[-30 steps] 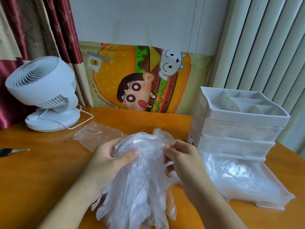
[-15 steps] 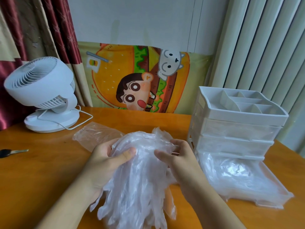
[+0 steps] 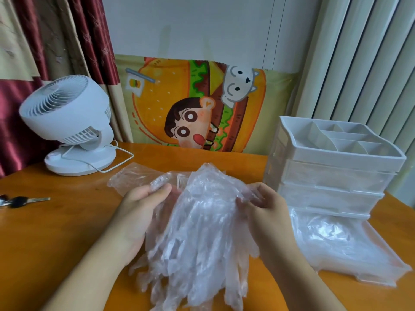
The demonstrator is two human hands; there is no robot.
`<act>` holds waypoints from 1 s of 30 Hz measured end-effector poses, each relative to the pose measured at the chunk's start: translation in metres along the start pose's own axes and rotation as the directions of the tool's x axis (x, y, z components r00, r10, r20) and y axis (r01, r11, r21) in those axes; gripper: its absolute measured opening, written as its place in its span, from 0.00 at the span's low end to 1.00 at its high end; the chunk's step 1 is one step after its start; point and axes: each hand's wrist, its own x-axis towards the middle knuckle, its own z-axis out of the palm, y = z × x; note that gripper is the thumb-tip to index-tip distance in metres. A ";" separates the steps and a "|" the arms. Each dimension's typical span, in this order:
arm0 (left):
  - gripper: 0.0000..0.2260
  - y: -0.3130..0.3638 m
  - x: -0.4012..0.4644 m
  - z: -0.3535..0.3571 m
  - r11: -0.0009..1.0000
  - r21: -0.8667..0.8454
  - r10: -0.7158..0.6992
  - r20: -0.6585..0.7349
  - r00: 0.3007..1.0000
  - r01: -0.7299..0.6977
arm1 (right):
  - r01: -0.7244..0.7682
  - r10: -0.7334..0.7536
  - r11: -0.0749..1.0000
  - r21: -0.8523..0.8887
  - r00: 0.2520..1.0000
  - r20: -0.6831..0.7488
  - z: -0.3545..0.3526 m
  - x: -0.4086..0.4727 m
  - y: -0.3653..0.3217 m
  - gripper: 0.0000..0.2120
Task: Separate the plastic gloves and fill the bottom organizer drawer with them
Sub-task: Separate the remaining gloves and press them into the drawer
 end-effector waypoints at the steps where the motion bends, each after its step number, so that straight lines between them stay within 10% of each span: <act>1: 0.11 0.000 0.001 -0.001 0.999 0.044 0.014 -0.022 1.000 -0.013 | 0.003 -0.004 1.000 0.025 1.000 0.026 -0.002 0.000 -0.002 0.10; 12: 0.21 0.013 -0.011 0.019 0.980 -0.163 -0.083 0.187 0.979 0.114 | 0.038 -0.035 0.999 -0.015 0.987 0.159 0.007 -0.003 0.001 0.09; 16: 0.28 -0.002 -0.012 0.007 0.990 0.082 0.096 0.205 0.974 -0.115 | 0.062 -0.050 0.995 -0.077 0.987 0.155 0.013 -0.005 0.004 0.07; 19: 0.15 -0.004 -0.012 0.014 0.981 0.187 -0.100 0.240 0.966 0.055 | 0.103 -0.086 0.989 -0.102 0.983 0.165 0.016 -0.006 0.008 0.02; 24: 0.07 0.002 -0.016 0.008 0.987 0.151 0.029 0.126 0.992 -0.048 | -0.147 0.107 0.986 0.073 0.913 0.394 0.013 -0.003 0.004 0.30; 30: 0.15 0.008 -0.015 0.001 0.990 0.090 0.088 0.181 0.979 -0.106 | 0.020 -0.066 0.988 0.155 0.952 0.300 0.010 -0.004 -0.013 0.04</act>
